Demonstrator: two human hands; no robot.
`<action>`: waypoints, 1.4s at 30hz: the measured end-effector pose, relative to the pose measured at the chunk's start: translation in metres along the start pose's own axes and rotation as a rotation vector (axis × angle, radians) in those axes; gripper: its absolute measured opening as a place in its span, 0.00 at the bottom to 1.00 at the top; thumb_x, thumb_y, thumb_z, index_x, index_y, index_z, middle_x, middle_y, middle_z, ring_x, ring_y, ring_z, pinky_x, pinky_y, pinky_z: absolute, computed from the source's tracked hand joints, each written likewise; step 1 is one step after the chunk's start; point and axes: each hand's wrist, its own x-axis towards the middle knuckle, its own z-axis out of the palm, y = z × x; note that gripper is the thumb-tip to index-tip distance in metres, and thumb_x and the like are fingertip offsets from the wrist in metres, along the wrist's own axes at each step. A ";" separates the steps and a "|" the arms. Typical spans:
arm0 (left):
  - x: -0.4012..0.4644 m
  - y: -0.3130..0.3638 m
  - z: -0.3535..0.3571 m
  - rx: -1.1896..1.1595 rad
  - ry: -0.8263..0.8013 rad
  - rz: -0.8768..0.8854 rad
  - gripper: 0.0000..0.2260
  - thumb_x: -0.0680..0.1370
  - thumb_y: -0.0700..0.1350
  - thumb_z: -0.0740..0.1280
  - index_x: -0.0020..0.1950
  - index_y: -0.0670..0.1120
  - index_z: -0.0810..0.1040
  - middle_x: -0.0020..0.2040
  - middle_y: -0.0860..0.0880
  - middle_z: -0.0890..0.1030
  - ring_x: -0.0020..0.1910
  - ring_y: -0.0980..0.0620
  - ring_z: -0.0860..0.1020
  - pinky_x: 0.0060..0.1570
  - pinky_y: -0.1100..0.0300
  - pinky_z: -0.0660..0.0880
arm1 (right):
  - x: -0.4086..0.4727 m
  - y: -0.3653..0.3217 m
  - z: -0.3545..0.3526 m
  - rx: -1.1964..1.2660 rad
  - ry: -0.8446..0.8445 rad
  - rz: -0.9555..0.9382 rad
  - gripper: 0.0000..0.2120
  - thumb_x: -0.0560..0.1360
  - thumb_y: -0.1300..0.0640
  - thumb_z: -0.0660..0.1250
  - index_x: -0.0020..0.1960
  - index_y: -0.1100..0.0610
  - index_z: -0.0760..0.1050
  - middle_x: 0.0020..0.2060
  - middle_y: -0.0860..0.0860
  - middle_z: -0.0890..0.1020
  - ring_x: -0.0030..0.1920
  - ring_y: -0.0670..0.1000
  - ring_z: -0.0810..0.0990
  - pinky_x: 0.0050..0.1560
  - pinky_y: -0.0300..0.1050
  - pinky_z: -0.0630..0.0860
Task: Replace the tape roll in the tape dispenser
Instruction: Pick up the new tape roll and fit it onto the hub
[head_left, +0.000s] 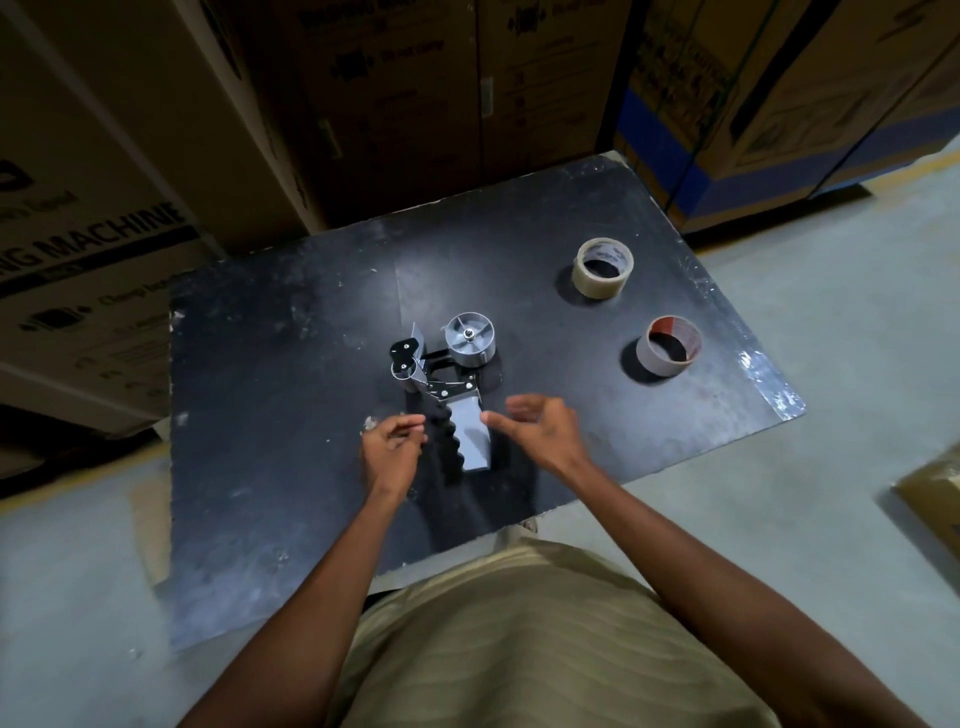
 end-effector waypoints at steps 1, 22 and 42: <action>0.000 0.000 0.000 -0.007 -0.002 -0.022 0.08 0.76 0.30 0.68 0.50 0.40 0.83 0.37 0.48 0.83 0.31 0.62 0.81 0.36 0.66 0.78 | 0.001 0.000 0.009 0.010 -0.056 0.056 0.33 0.61 0.34 0.81 0.53 0.58 0.85 0.46 0.48 0.86 0.47 0.46 0.85 0.57 0.42 0.80; 0.002 0.039 0.000 -0.492 -0.064 -0.468 0.11 0.81 0.42 0.65 0.60 0.39 0.77 0.60 0.36 0.81 0.53 0.41 0.83 0.50 0.56 0.80 | 0.019 -0.046 0.057 0.721 -0.432 0.397 0.04 0.79 0.63 0.66 0.45 0.57 0.75 0.30 0.50 0.71 0.24 0.45 0.70 0.24 0.38 0.71; 0.021 0.101 -0.005 -0.651 -0.186 -0.537 0.23 0.70 0.57 0.76 0.55 0.41 0.81 0.56 0.44 0.84 0.57 0.50 0.82 0.60 0.53 0.78 | 0.002 -0.089 0.033 0.689 -0.439 0.298 0.06 0.77 0.61 0.70 0.52 0.56 0.74 0.29 0.48 0.72 0.24 0.44 0.69 0.24 0.38 0.70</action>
